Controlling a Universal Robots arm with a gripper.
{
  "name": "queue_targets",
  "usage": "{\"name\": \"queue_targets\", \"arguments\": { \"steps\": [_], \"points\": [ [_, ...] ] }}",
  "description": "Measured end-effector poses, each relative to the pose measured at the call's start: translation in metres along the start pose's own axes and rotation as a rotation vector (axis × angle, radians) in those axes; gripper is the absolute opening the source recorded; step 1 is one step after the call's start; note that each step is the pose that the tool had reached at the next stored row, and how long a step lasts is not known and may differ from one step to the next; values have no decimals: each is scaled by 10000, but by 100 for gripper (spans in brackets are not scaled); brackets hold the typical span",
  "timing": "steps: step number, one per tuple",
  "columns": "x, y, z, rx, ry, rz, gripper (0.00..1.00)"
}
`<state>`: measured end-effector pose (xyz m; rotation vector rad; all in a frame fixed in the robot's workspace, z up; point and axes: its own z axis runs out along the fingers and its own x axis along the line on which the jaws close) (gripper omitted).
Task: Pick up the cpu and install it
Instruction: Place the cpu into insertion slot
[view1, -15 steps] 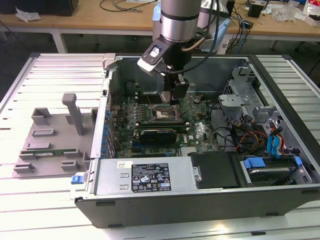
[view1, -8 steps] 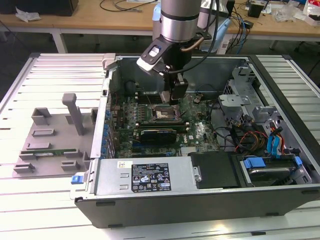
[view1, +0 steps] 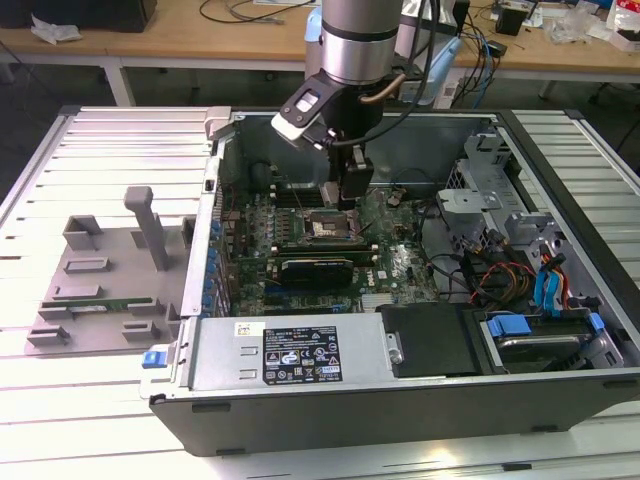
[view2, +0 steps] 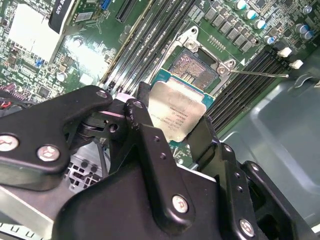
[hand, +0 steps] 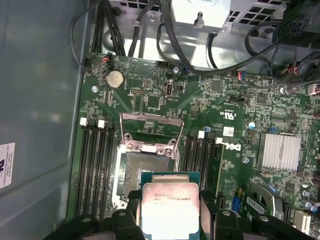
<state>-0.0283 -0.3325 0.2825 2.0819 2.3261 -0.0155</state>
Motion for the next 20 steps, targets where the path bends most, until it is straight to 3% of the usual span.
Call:
{"name": "queue_targets", "arguments": {
  "steps": [9, 20],
  "points": [
    [0, 0, 1, 7, -3, 326, 55],
    [57, 6, 99, 12, -51, 369, 55]
  ]
}}
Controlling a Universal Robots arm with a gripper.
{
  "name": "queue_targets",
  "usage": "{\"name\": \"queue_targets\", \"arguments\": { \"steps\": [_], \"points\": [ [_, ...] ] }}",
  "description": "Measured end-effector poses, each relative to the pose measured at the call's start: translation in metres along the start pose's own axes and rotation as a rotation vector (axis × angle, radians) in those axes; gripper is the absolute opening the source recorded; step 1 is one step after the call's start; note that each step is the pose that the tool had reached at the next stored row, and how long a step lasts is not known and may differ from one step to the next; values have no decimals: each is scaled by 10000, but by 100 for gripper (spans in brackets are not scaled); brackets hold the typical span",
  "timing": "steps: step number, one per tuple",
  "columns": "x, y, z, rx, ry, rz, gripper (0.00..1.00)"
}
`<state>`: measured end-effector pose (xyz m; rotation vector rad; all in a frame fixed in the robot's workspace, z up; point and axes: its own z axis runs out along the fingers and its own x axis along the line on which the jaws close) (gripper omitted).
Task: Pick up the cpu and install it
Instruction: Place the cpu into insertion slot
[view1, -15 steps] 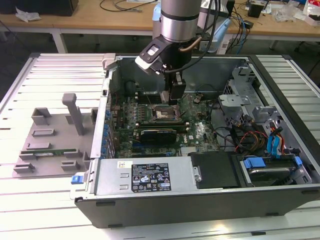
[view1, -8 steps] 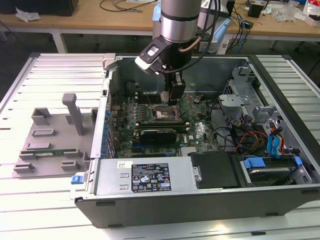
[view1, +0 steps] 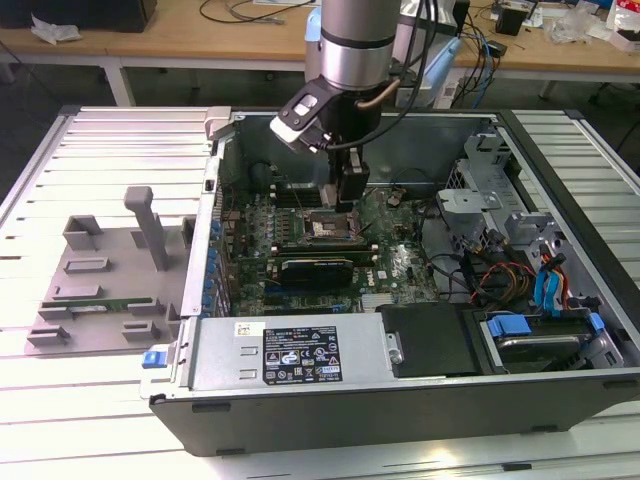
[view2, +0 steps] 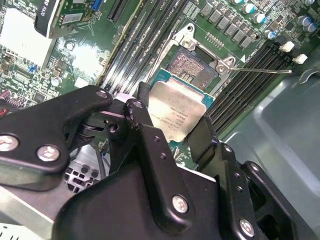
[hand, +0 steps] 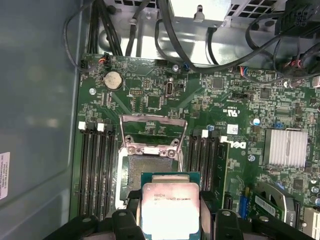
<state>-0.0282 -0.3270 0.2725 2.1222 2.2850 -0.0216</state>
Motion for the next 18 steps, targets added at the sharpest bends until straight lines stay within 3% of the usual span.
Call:
{"name": "queue_targets", "arguments": {
  "steps": [18],
  "points": [
    [5, -1, 193, 0, 0, 5, 55]
  ]
}}
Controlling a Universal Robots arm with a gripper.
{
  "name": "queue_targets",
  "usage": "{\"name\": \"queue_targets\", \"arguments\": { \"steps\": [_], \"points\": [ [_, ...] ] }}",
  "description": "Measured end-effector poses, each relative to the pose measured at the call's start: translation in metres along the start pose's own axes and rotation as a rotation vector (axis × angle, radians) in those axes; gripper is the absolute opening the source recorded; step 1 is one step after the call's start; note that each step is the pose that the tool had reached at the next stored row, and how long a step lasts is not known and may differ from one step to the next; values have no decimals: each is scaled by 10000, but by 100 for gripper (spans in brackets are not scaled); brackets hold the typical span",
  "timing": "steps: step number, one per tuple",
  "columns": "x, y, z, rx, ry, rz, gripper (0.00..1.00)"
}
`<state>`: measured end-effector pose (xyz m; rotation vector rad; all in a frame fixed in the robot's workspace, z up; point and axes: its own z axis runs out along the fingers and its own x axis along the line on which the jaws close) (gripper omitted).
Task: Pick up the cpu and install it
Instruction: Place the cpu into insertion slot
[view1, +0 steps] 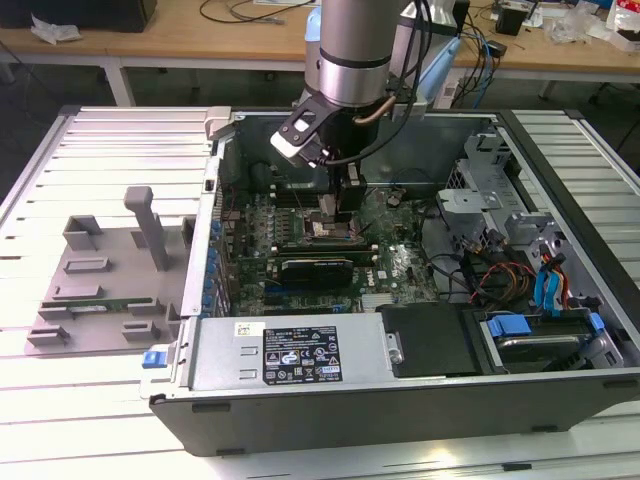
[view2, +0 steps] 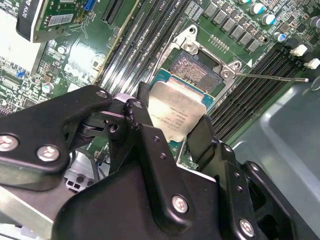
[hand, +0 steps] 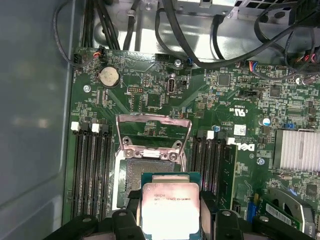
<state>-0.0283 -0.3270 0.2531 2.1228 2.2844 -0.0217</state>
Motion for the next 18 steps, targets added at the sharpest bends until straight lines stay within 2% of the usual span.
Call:
{"name": "queue_targets", "arguments": {
  "steps": [5, 8, 10, 18],
  "points": [
    [5, -1, 53, 1, 0, 6, 55],
    [33, 1, 78, 1, -6, 7, 55],
    [68, -6, 150, 4, -49, 25, 55],
    [102, -25, 278, 22, -155, 371, 55]
  ]
}}
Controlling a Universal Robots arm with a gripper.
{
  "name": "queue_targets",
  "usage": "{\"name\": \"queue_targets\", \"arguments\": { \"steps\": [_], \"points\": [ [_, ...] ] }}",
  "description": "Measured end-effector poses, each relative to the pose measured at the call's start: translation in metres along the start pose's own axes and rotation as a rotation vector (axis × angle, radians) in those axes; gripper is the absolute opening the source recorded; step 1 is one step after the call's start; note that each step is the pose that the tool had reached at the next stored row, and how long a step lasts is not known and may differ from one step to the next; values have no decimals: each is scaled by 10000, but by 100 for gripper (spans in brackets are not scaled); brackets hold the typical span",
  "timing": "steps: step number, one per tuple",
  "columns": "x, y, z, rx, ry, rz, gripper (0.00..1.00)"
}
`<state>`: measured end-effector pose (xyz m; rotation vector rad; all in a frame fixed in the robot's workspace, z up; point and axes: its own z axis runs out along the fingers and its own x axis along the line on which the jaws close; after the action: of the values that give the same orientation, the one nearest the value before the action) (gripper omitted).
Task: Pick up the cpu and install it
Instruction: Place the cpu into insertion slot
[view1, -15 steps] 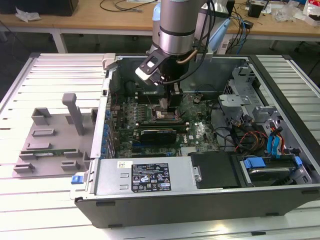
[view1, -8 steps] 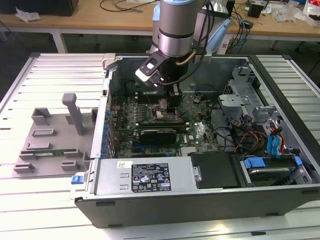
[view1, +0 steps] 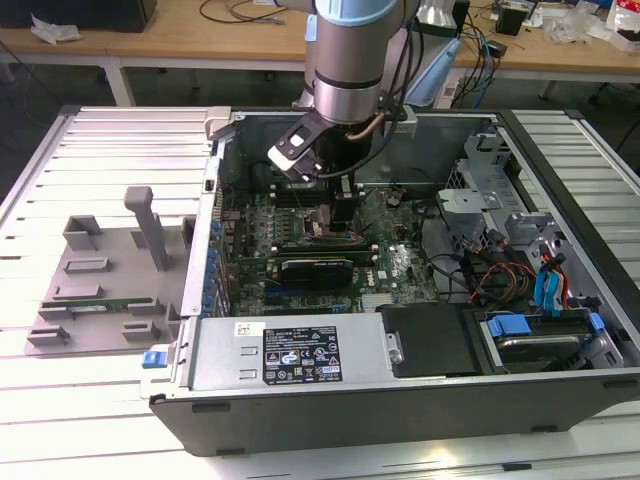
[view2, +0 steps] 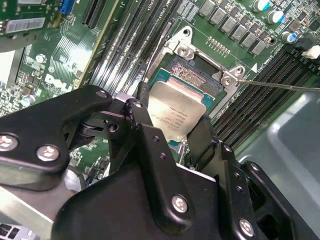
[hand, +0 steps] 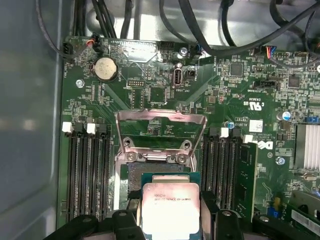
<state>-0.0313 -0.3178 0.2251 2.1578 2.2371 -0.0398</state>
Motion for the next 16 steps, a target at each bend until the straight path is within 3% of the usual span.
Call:
{"name": "queue_targets", "arguments": {
  "steps": [4, 6, 8, 9, 16],
  "points": [
    [20, -3, 45, 16, -3, 353, 55],
    [76, -2, 71, 21, -4, 456, 55],
    [109, -20, 236, 15, -13, 345, 55],
    [110, -24, 265, 16, -15, 322, 55],
    [111, -24, 286, 16, -14, 323, 55]
  ]
}}
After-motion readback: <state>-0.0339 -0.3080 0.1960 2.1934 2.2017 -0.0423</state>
